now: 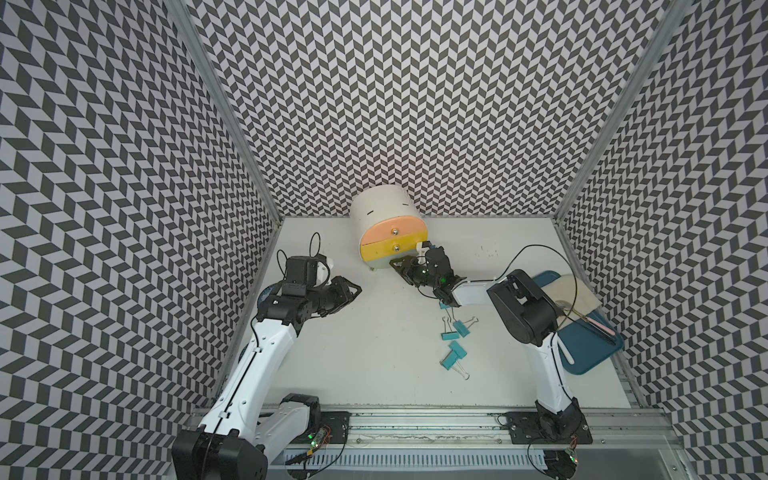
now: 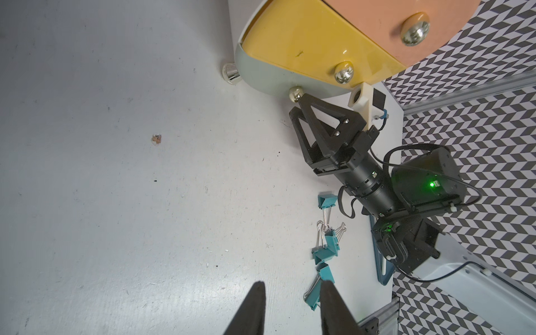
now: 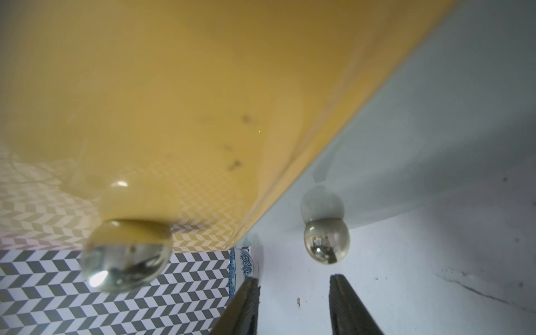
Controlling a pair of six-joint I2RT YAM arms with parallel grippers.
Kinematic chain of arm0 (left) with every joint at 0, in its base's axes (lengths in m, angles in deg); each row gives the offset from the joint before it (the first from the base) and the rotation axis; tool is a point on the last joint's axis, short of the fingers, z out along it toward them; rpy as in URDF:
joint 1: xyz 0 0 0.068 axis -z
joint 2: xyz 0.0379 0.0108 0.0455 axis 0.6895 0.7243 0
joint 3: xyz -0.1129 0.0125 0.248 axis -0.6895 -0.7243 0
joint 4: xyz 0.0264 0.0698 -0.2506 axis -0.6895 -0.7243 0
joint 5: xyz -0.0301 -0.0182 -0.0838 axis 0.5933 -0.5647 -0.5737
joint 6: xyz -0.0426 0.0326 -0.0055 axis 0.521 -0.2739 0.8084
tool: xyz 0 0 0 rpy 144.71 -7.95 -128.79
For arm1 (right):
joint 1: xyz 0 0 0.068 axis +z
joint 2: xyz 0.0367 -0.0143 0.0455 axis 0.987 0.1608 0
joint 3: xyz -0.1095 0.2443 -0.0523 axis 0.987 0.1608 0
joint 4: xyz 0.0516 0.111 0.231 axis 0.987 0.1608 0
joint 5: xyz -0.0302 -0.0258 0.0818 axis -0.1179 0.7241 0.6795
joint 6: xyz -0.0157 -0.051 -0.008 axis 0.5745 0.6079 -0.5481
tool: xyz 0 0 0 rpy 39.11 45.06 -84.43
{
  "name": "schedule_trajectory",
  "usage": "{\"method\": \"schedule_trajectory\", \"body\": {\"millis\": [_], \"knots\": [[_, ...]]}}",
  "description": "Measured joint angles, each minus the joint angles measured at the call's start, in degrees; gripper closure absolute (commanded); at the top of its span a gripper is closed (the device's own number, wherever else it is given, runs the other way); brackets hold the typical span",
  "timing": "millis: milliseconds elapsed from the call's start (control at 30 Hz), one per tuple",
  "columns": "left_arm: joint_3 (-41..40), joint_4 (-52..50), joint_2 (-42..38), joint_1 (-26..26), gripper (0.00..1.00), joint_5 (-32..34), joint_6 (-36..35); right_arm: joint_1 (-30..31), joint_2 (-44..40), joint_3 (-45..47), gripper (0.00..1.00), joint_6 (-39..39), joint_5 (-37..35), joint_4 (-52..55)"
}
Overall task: Put the binder clips in the drawer according to color
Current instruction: Open the drawer in the storage box.
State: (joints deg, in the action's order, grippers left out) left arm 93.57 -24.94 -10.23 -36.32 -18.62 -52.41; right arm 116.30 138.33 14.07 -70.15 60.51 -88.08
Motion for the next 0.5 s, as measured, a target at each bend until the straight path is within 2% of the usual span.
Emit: {"method": "schedule_trajectory", "body": {"millis": [500], "knots": [[-0.5,-0.9,-0.3,0.6,0.64,0.0,0.0,0.0,0.0,4.1,0.62,-8.4,-5.4,-7.5]]}}
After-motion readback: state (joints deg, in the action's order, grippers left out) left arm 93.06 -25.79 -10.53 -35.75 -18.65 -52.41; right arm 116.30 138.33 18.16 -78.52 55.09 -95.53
